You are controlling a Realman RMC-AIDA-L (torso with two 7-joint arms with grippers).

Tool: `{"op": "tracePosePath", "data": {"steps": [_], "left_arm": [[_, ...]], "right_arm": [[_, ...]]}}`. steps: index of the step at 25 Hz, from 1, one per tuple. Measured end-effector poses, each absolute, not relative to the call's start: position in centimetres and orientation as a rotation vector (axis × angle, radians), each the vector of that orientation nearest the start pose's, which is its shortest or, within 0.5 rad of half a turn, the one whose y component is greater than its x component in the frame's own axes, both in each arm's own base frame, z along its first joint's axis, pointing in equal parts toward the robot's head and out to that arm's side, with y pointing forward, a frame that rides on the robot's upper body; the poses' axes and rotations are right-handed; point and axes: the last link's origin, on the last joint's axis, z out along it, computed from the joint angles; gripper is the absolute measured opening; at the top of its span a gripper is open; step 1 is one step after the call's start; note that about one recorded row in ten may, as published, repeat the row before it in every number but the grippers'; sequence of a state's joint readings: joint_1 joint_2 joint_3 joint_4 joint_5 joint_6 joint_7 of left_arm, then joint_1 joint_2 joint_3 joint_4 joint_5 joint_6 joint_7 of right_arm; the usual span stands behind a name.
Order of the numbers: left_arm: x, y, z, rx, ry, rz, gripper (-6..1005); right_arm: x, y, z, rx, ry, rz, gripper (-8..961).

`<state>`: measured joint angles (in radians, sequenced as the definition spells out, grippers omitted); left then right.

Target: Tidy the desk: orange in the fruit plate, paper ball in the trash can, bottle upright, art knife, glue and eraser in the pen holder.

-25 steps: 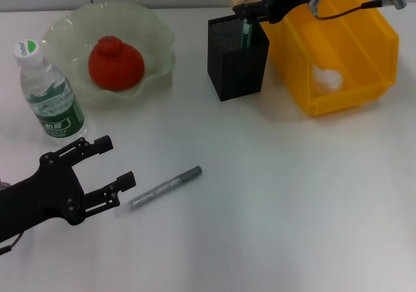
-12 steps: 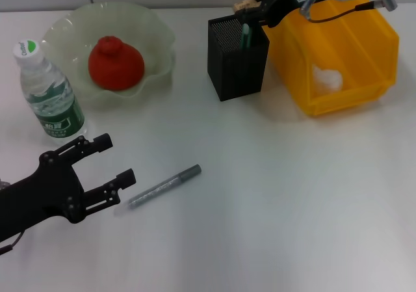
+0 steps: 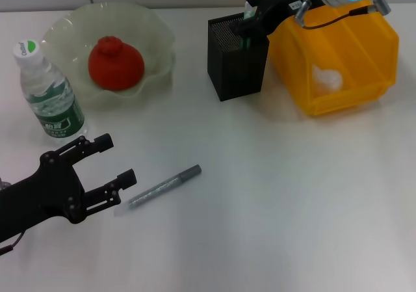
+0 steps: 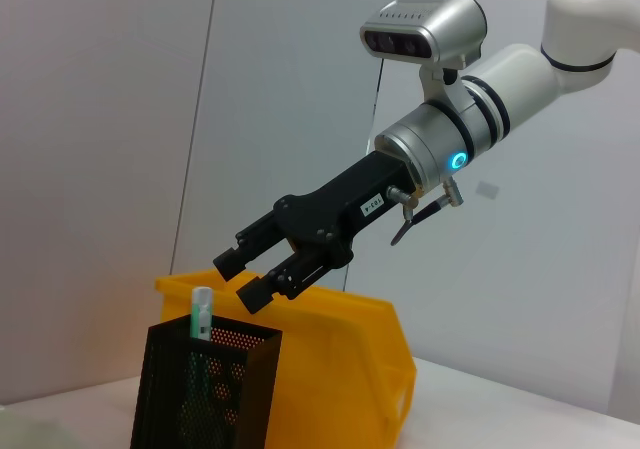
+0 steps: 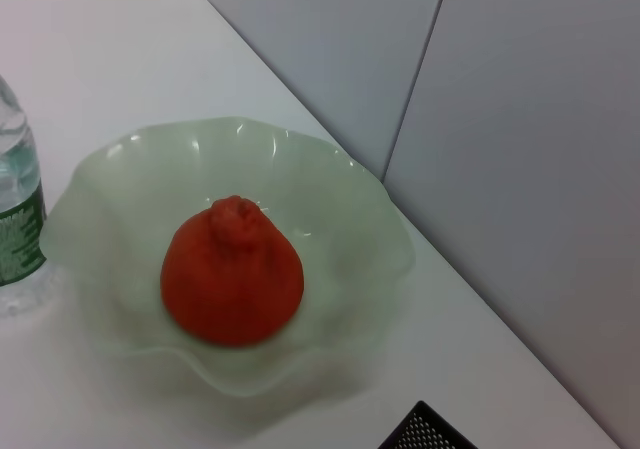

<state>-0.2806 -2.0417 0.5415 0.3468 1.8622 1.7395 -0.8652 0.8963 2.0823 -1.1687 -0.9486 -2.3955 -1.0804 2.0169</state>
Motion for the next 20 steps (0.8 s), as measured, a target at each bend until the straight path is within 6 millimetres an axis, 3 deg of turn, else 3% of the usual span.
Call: {"op": "tracePosePath", "data": {"steps": [2, 6, 11, 17, 20], "left_arm": [[-32.4, 22.8, -0.5, -2.477, -0.509, -1.000, 800], [-32.4, 22.7, -0.5, -2.479, -0.507, -0.997, 800], [-32.4, 22.7, -0.5, -2.480, -0.507, -0.996, 800], [-32.6, 22.7, -0.2, -2.490, -0.493, -0.979, 799], [-32.9, 22.8, 0.1, -2.494, -0.489, -0.959, 799]], "right_arm": [[11.6, 45.1, -1.2, -2.611, 0.302, -0.034, 457], [11.5, 45.1, -1.2, -2.608, 0.313, -0.003, 638], [10.8, 44.5, -1.1, -2.641, 0.309, 0.154, 688], [10.3, 41.3, -1.5, -2.847, 0.162, 0.334, 697], [10.5, 40.0, -2.1, -2.942, 0.085, 0.335, 697]]}}
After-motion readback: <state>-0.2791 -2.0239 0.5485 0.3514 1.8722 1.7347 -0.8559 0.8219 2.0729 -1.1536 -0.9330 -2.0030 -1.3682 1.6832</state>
